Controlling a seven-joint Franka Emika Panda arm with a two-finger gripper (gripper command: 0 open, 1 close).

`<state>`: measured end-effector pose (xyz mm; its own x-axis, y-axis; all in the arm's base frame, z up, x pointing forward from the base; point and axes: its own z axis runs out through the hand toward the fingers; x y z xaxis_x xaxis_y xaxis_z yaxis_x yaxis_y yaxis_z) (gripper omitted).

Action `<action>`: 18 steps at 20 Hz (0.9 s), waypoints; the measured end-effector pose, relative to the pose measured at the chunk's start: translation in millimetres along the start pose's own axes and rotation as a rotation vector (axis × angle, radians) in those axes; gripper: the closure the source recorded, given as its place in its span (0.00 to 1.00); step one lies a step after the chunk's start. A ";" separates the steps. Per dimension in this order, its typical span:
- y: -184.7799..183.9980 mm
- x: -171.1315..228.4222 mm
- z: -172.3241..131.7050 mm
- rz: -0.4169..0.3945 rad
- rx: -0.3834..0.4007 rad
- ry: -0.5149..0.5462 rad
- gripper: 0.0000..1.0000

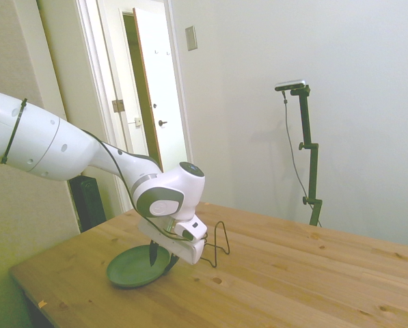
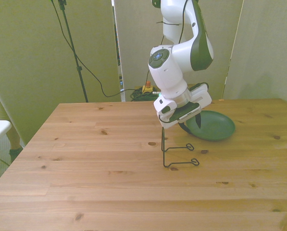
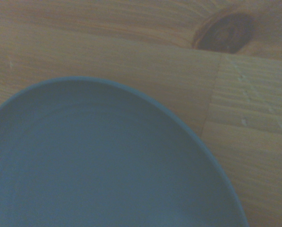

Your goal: Load the plate

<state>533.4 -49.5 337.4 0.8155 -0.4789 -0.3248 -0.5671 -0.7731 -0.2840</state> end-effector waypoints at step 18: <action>-4.3 -12.4 -30.0 -0.014 -0.050 0.121 1.00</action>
<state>529.2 -52.7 369.7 0.8332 -0.5121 -0.2086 -0.5513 -0.7987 -0.2411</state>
